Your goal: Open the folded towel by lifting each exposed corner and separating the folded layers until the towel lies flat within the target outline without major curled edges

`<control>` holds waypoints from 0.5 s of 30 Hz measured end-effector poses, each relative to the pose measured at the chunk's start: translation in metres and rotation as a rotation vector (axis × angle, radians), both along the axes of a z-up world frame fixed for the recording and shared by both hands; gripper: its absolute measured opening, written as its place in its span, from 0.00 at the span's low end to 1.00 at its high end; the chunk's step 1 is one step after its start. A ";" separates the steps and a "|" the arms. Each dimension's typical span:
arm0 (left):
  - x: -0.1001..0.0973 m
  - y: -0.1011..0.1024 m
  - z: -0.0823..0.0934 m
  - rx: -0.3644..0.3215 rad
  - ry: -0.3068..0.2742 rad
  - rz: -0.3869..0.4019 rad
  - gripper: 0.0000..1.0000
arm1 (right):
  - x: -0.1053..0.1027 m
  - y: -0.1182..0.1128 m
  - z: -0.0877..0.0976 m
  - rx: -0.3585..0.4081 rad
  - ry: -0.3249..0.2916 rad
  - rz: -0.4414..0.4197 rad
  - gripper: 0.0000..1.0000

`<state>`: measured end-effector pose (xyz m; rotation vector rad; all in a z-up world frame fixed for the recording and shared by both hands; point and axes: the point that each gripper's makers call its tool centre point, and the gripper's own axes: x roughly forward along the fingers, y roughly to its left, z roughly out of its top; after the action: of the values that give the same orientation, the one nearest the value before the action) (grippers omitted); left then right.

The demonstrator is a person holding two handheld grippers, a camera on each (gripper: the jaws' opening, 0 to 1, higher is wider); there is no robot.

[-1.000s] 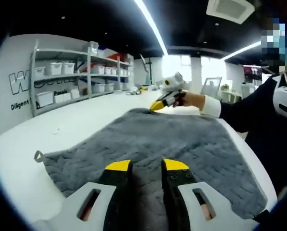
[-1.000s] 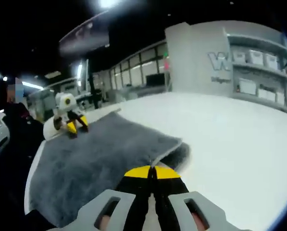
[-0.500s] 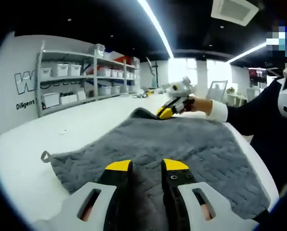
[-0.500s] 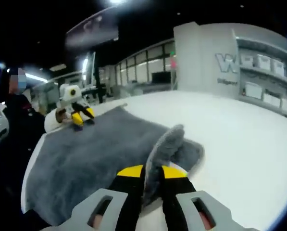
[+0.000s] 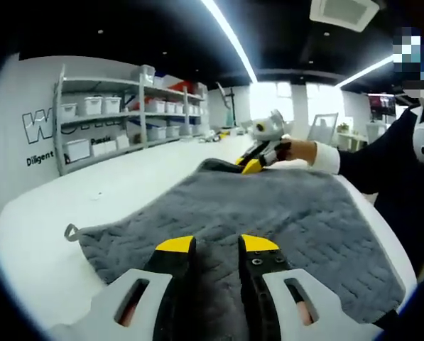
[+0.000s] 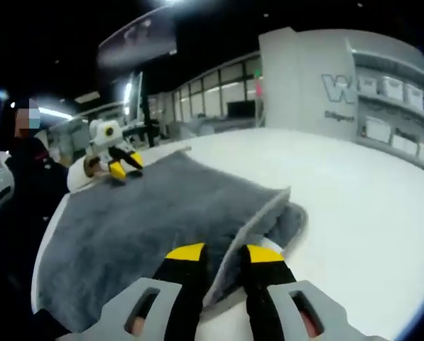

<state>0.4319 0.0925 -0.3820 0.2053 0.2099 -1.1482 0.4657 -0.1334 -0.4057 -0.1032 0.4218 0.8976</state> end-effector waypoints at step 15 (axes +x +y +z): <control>0.005 0.003 0.011 -0.065 0.040 0.036 0.23 | 0.017 -0.008 0.014 -0.049 -0.112 -0.042 0.00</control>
<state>0.4372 0.0954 -0.3713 0.1213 0.2104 -1.1218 0.4826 -0.1417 -0.3915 -0.1877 0.3403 0.8362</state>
